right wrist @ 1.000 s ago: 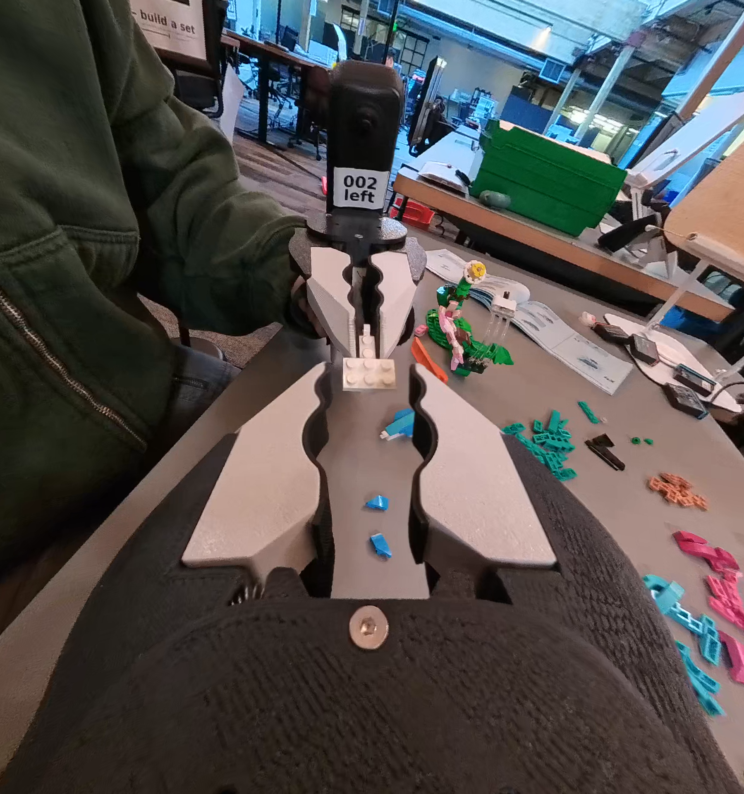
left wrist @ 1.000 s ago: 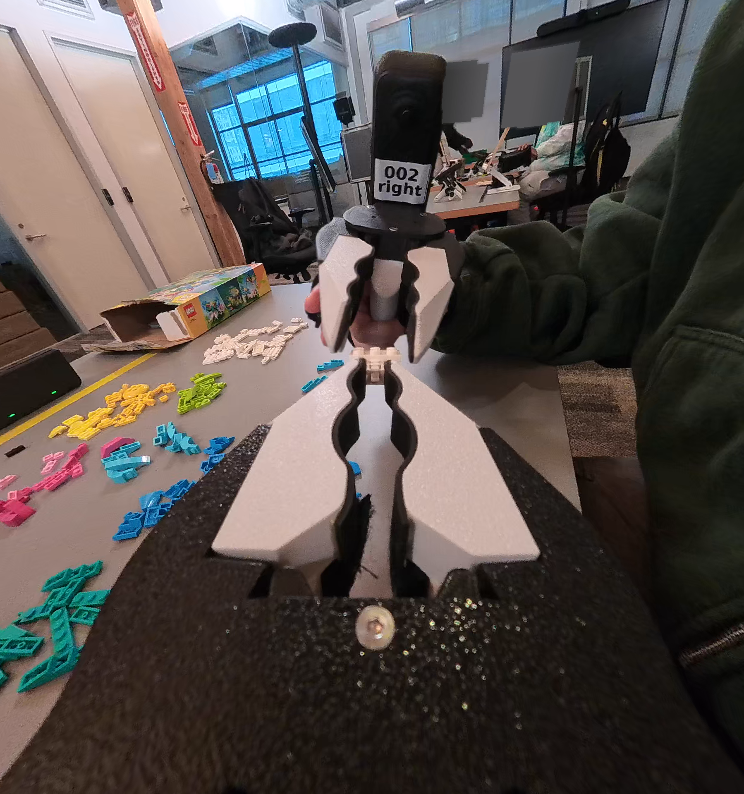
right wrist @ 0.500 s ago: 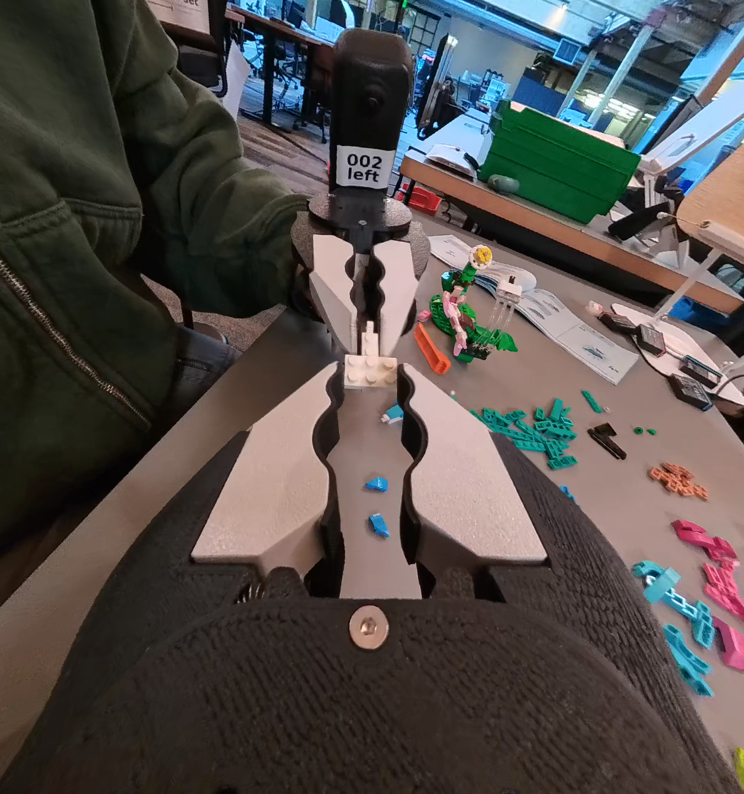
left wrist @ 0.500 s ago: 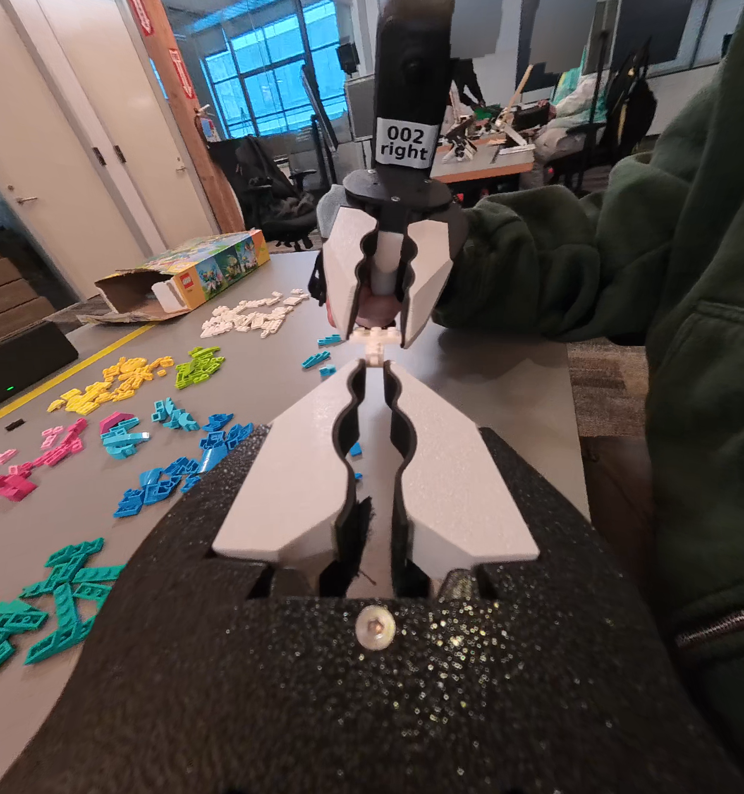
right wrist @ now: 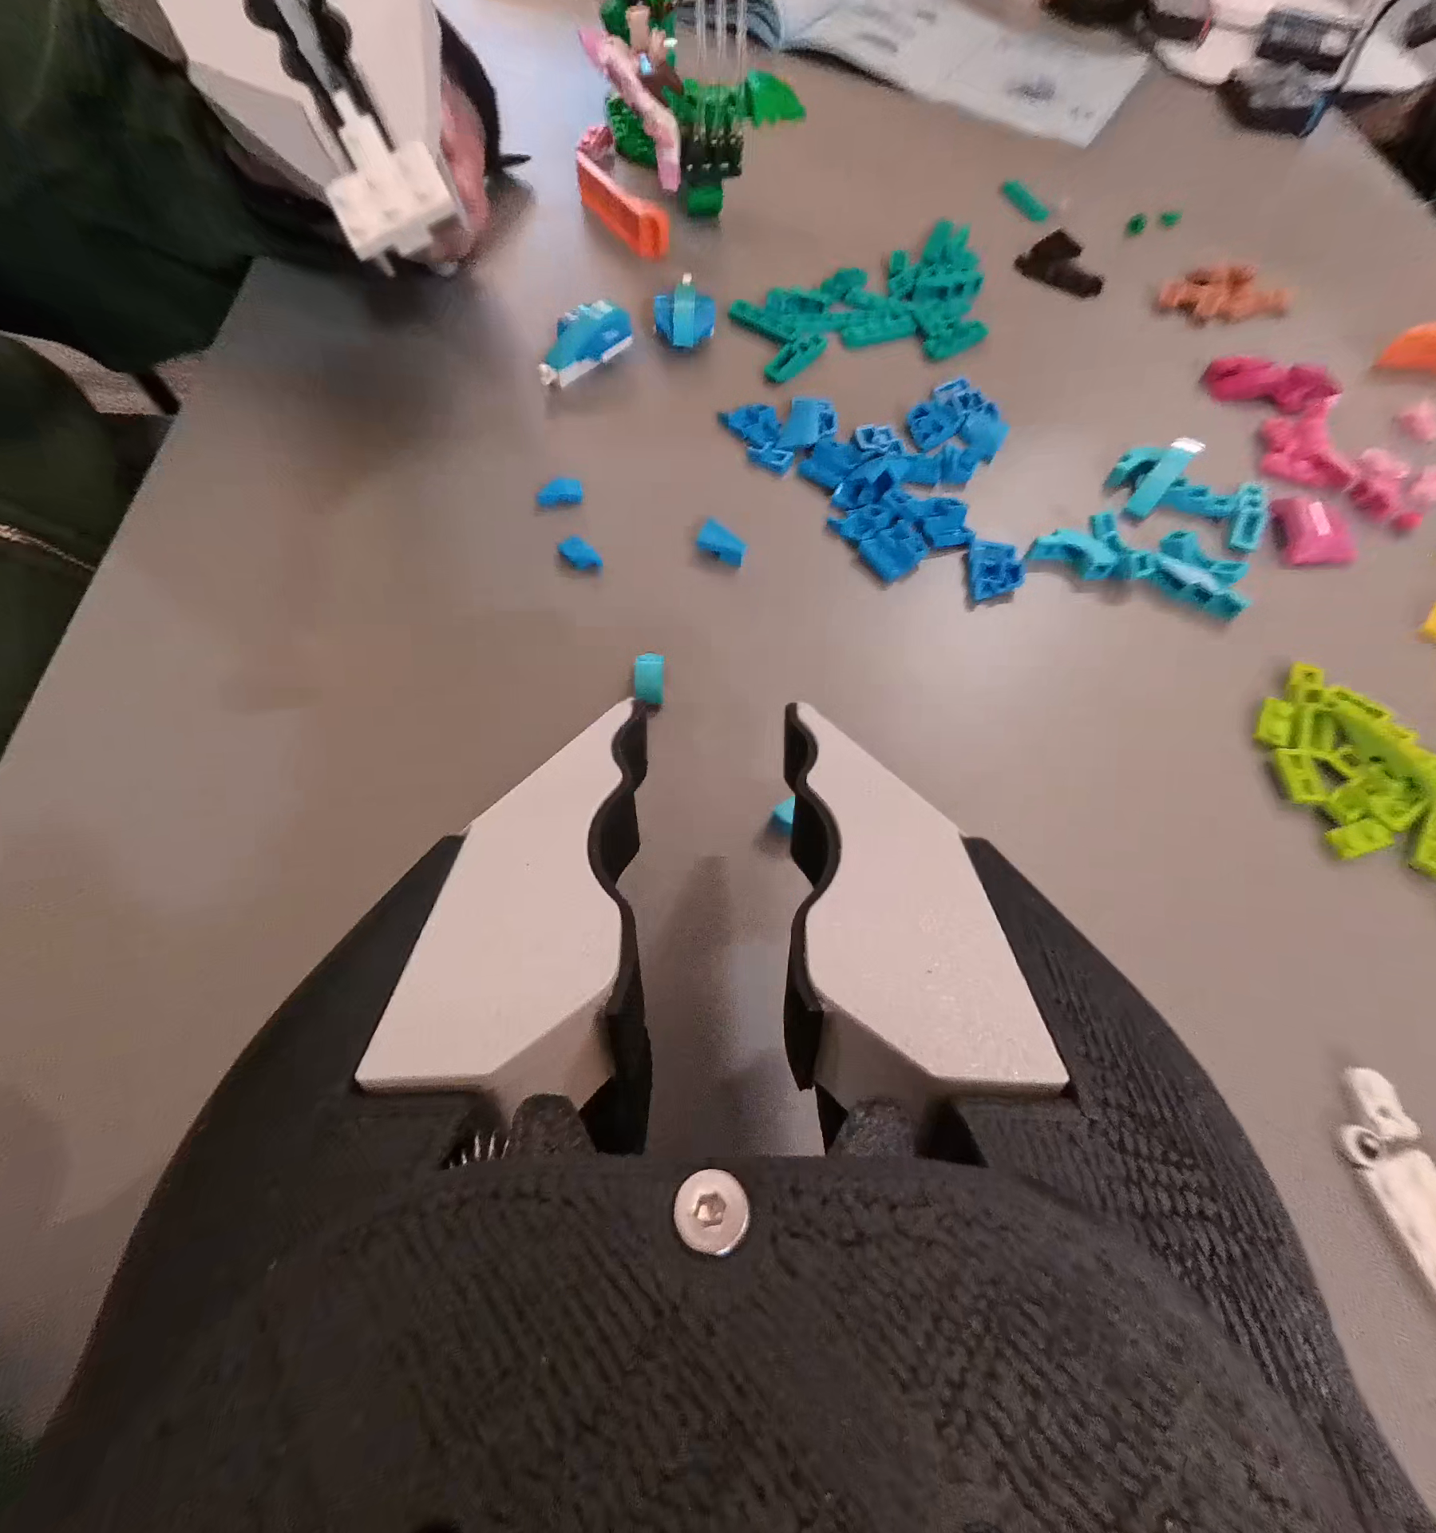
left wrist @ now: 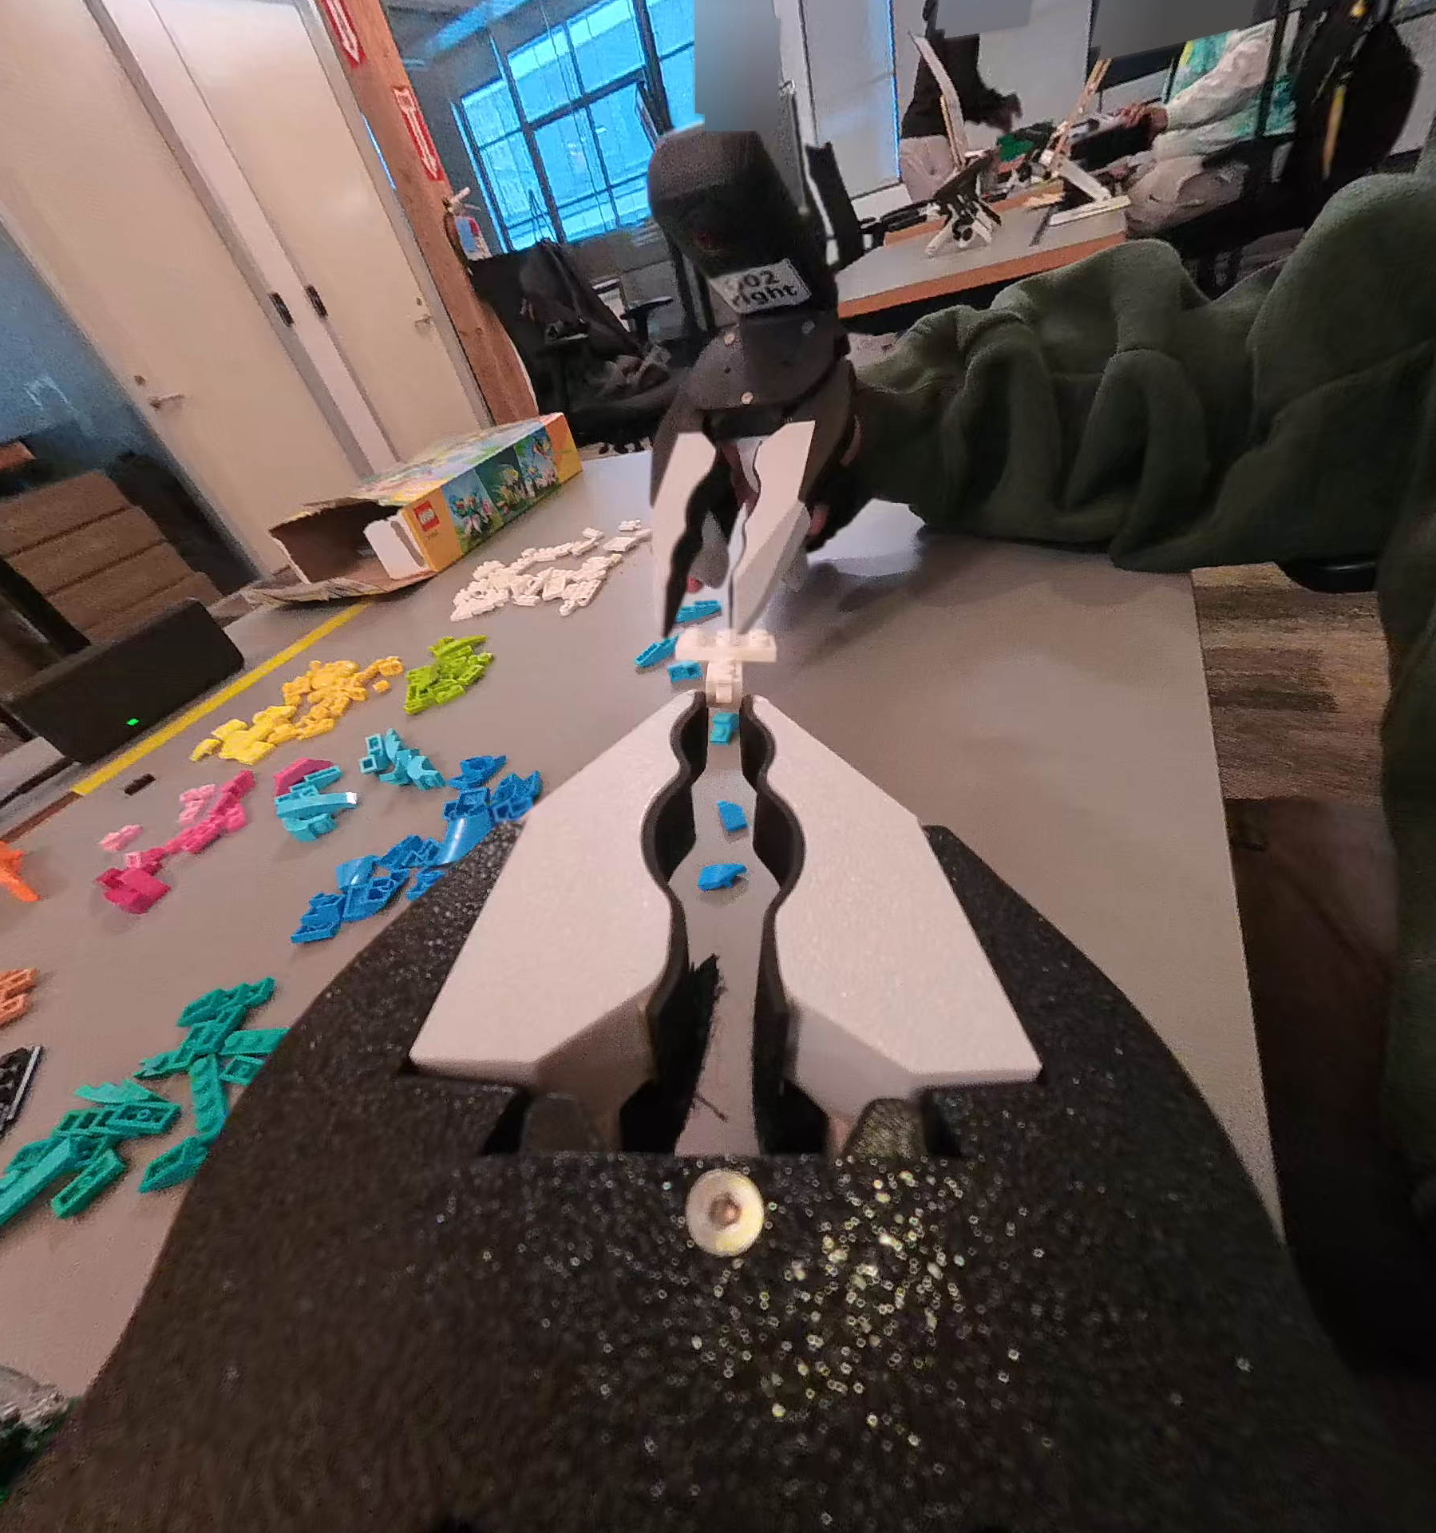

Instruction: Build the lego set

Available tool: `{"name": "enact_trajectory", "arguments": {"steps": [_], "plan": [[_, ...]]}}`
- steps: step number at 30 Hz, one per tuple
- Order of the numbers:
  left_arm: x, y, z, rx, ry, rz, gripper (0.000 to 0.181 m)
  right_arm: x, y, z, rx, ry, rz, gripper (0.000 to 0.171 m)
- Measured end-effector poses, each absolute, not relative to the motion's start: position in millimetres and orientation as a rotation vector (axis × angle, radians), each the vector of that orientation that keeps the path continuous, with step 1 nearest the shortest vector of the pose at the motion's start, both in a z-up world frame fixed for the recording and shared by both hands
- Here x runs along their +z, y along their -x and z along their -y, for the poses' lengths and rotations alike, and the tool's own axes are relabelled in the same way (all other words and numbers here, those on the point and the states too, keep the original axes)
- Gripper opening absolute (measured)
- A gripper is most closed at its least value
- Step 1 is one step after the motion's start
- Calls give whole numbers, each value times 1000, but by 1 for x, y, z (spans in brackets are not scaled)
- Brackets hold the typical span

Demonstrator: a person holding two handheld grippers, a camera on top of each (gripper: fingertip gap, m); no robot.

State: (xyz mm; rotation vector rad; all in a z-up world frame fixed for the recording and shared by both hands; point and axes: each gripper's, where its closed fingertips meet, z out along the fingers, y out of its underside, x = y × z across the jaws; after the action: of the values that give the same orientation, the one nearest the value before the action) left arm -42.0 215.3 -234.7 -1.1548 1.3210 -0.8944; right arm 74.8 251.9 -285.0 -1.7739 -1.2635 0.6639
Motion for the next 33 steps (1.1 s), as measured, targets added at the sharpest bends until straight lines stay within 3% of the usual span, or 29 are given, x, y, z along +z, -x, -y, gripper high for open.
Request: {"name": "enact_trajectory", "arguments": {"steps": [20, 27, 33], "plan": [[-234, 43, -215, -872, 1133, -1315, 5, -310, -42, -240, 639, 1826, 1424, 7], [-225, 45, -214, -813, 1053, -1268, 5, -267, -22, -241, 687, 1555, 1328, 6], [-216, 52, -220, -891, 1068, -1191, 5, -245, -28, -269, 409, 1367, 1165, 6]]}}
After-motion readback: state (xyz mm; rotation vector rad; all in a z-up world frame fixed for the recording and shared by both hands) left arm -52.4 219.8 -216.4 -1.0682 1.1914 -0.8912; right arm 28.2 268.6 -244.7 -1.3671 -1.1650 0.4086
